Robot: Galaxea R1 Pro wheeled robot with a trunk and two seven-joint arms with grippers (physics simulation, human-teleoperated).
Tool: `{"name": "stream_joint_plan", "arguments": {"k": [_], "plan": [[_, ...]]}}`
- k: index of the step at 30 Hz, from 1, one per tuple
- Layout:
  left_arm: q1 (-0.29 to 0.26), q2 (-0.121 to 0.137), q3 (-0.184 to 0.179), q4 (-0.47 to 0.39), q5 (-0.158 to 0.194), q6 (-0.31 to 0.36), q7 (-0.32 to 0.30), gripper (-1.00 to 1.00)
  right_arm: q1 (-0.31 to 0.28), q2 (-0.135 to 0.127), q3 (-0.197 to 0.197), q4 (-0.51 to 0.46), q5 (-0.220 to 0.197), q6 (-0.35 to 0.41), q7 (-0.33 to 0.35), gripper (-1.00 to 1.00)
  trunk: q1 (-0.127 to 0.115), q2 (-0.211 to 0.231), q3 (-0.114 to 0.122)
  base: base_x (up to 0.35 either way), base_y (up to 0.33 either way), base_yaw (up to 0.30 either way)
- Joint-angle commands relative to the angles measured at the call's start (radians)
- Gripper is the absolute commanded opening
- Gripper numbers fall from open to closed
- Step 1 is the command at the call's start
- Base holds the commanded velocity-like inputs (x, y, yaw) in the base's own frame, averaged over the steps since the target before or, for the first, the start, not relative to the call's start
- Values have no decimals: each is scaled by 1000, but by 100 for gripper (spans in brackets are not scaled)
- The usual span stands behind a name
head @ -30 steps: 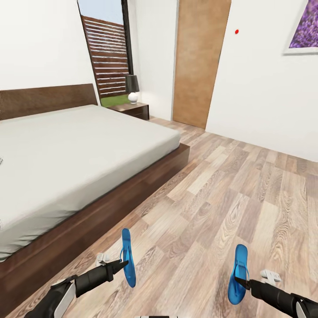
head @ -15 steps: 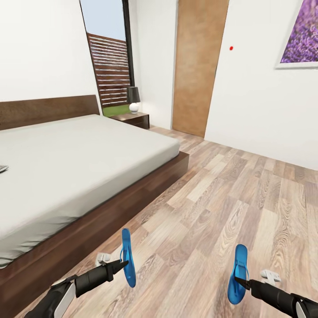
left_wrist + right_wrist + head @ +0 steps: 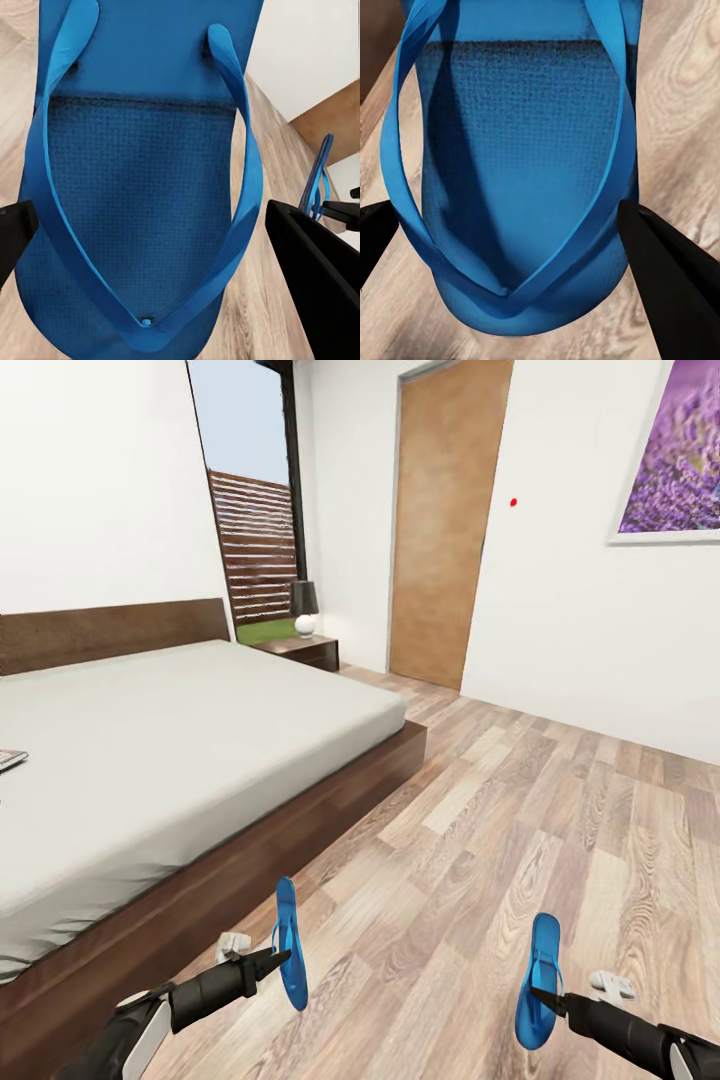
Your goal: In the bedroom, move the book from the bed onto either nightstand, and place the two sandals side by side next to the bed.
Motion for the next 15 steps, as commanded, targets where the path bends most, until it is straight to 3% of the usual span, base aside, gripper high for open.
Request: {"name": "stream_joint_plan", "arguments": {"k": [1,15], "plan": [[0,0,0,0,5,11,-4,-100,-1,0,-3,-1,1,8,5,-100,-1,0,3,0,0,0],[0,-1,-3,9,0,9,6,-100,0,5,3,18,8,2,0,-100,-14,17,56,0,0,0]]}}
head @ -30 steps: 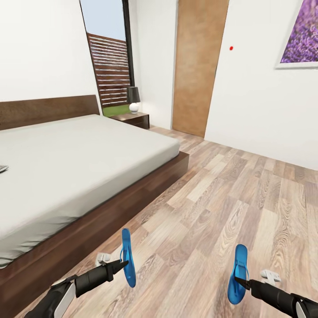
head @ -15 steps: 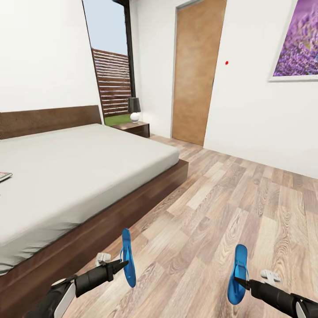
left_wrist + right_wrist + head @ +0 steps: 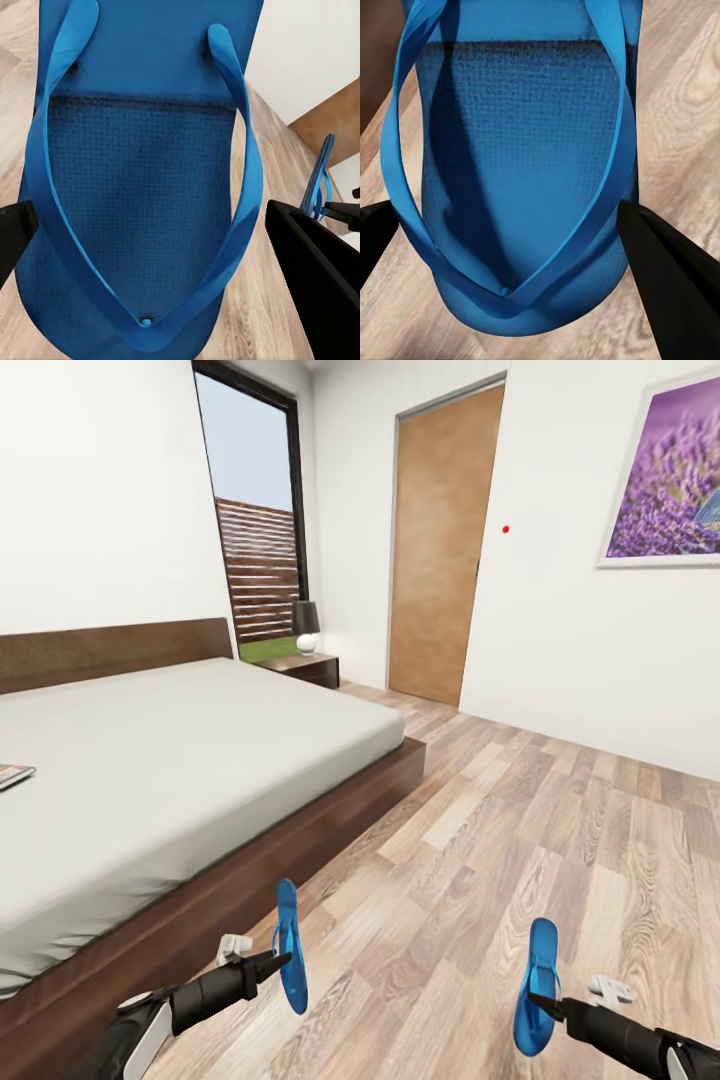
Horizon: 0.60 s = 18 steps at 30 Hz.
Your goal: In the bedroom, move the book from the bed onto either nightstand, and place the two sandals side by side next to the bed.
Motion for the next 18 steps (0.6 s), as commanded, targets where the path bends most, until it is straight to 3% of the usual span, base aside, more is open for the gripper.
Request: {"name": "stream_joint_plan", "arguments": {"k": [1,7,11,16,18], "plan": [[1,0,1,4,6,10,-2,-100,-1,1,-3,7,1,-2,5,-100,-4,7,2,0,0,0],[5,-1,-3,128,1,-27,1,-100,-1,1,-4,185,2,-195,1,-100,-27,49,21,0,0,0],[6,-22,-5,172,-3,-85,4,-100,-1,1,-4,267,2,-237,0,-100,-42,77,34,0,0,0],[6,-37,-6,202,-67,-106,53,-100,-1,1,-3,296,3,-248,-2,-100,-62,112,49,0,0,0],[6,-42,-6,204,-77,-109,59,-100,-1,1,-4,298,3,-249,-2,-100,-69,126,55,0,0,0]]}}
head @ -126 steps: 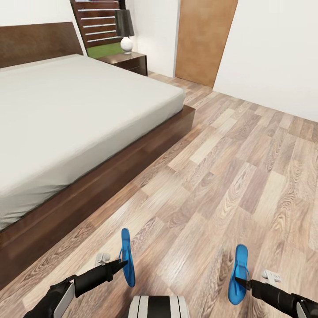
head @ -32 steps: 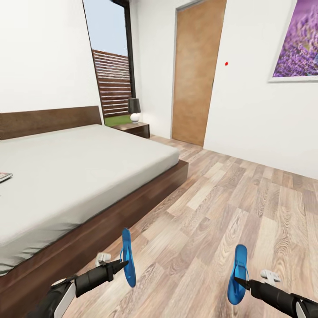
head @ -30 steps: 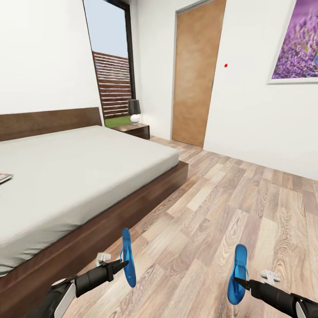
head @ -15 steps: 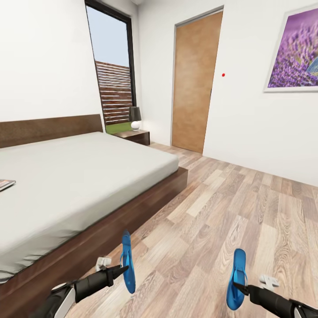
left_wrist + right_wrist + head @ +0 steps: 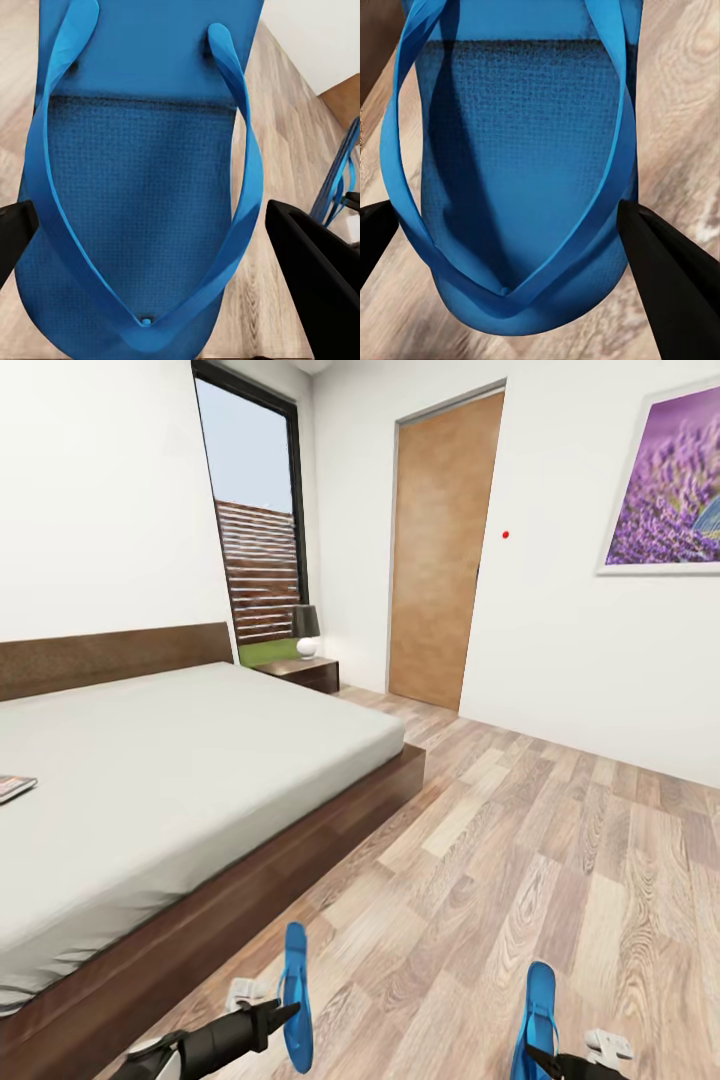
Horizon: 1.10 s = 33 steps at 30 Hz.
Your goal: In the bedroom, move the book from the bed onto either nightstand, and place the two sandals side by side next to the bed.
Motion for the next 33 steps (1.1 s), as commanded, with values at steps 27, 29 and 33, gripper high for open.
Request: {"name": "stream_joint_plan", "arguments": {"k": [27,29,33], "plan": [[1,-31,3,13,-5,-25,53,-100,-1,2,-6,3,-5,7,-198,-100,-81,147,65,0,0,0],[1,-31,3,13,-4,-25,52,-100,-1,2,-6,3,-5,7,-197,-100,-81,147,65,0,0,-19],[1,-31,3,14,-3,-25,54,-100,-1,1,-5,3,0,7,-197,-100,-81,147,65,0,0,-147]]}}
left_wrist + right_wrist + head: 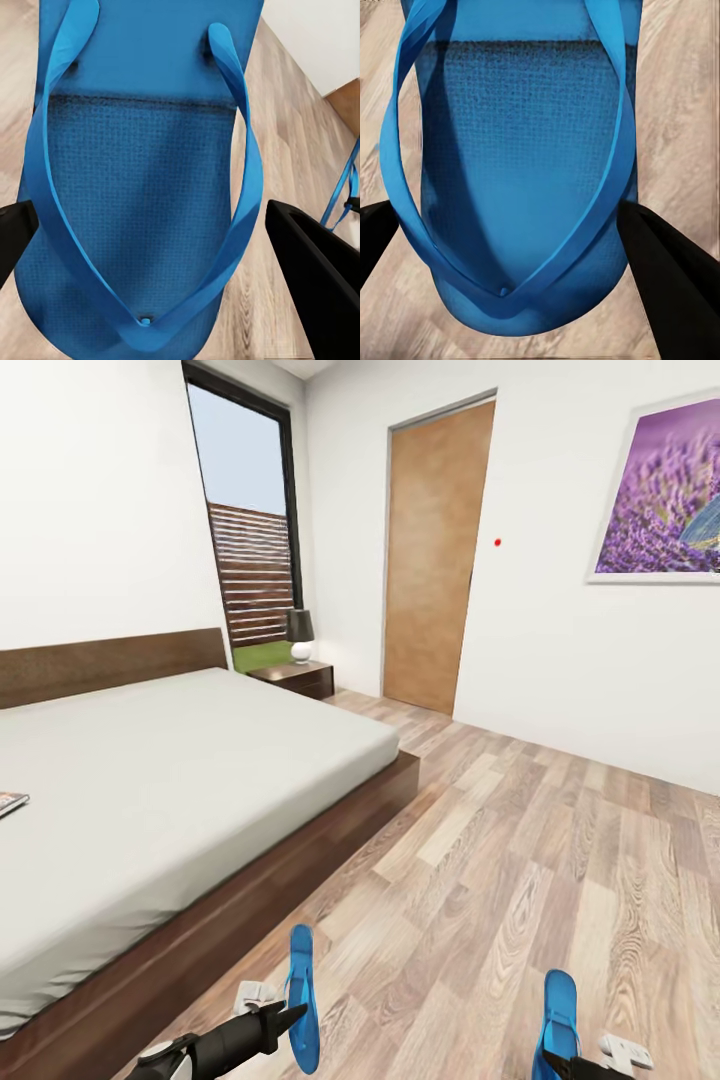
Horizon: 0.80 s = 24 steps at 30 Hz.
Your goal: In the bedroom, move the book from the bed onto either nightstand, and place the two sandals side by side next to the bed.
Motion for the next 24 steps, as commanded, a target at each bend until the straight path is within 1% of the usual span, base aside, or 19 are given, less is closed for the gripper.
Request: {"name": "stream_joint_plan", "arguments": {"k": [1,9,13,15,17,19,20,22,24], "plan": [[0,0,2,0,5,6,-5,-100,-1,1,-8,-1,2,9,7,-100,0,0,-1,0,0,-249],[1,0,1,0,4,5,-5,-100,-1,0,-8,-2,-3,11,14,-100,0,0,-1,0,0,-286],[1,0,2,0,4,4,-3,-100,-1,0,-8,-2,2,10,14,-100,0,0,-1,0,0,-299],[2,0,2,2,5,-16,5,-100,-1,0,-8,-3,3,10,14,-100,0,0,-1,0,0,-300],[2,-2,0,13,4,-39,39,-100,-1,0,-8,-3,4,11,14,-100,0,0,-1,0,0,-300],[3,-18,0,28,3,-63,88,-100,-1,0,-8,-3,4,11,14,-100,0,0,-1,0,0,-300],[3,-32,1,35,3,-86,131,-100,-1,0,-8,-3,4,11,15,-100,0,0,-1,0,0,-300],[3,-35,2,47,2,-98,148,-100,-1,0,-8,-3,2,13,16,-100,0,0,-1,0,0,-300],[4,-35,2,86,2,-109,158,-100,-1,0,-8,-3,0,16,17,-100,0,0,-1,0,0,-300]]}}
